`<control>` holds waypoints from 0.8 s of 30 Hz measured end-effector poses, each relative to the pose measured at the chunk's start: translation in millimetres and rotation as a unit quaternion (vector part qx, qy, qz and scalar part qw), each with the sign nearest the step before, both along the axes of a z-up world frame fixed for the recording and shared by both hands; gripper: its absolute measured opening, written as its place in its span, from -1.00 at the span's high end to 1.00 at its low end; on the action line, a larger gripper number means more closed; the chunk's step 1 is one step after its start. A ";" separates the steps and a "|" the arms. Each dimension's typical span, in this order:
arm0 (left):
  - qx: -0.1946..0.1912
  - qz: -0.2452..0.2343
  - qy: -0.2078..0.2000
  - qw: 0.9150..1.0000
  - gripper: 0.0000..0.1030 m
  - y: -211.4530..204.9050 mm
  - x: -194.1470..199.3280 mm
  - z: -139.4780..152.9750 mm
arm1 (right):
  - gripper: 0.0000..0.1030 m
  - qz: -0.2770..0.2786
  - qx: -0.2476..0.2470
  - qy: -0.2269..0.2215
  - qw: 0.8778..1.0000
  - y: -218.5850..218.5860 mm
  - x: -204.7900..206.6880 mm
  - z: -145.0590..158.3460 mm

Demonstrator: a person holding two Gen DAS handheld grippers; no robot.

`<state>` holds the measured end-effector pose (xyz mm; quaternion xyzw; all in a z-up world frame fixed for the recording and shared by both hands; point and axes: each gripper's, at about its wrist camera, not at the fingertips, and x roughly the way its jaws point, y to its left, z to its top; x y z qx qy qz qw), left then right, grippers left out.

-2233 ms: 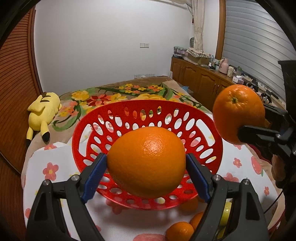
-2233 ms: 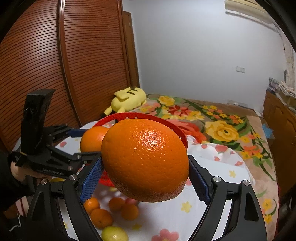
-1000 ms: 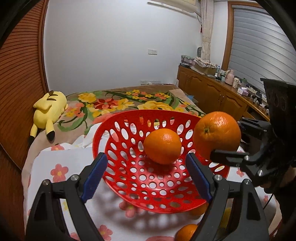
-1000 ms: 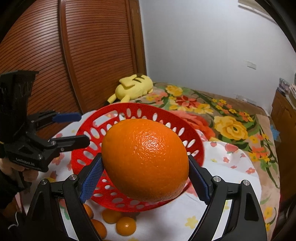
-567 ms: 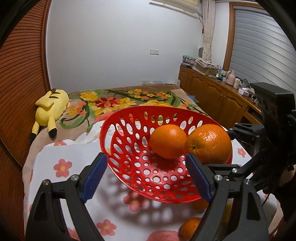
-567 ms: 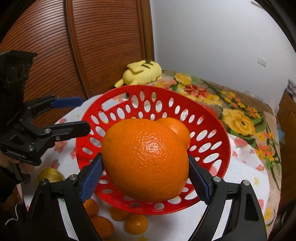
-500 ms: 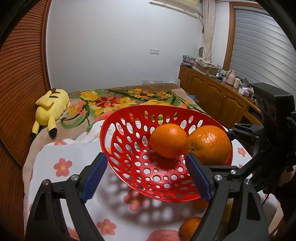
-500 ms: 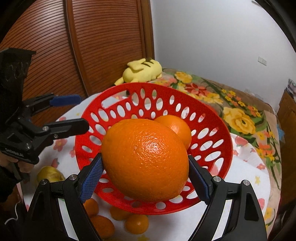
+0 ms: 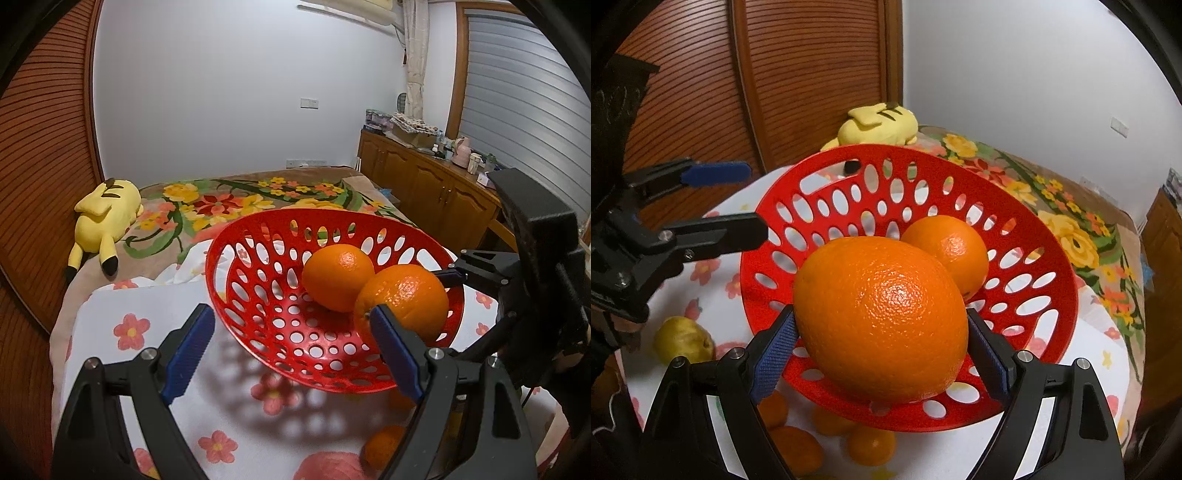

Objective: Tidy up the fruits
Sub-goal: 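Lower both oranges into the red basket and open both tools, then withdraw both tools from the basket toward the remaining fruit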

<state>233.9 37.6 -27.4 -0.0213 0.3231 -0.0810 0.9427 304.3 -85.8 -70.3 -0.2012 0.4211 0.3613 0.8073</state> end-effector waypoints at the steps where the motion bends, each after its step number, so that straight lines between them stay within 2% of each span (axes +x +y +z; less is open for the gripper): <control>1: 0.001 0.001 0.000 1.000 -0.68 0.8 -0.7 0.3 | -0.73 0.001 -0.004 -0.001 1.000 0.8 -0.1 -1.0; 13: -0.005 0.009 -0.004 1.000 -0.68 10.1 -10.3 1.0 | -0.75 -0.013 -0.023 -0.001 1.000 9.7 4.5 -6.3; 17: -0.007 0.010 -0.002 1.000 -0.68 10.4 -13.9 -0.4 | -0.82 -0.029 0.013 -0.021 0.999 6.3 7.7 17.0; 24: -0.016 0.008 -0.012 1.000 -0.68 9.3 -30.5 4.1 | -0.82 -0.043 0.032 -0.058 0.997 -3.2 -10.4 48.8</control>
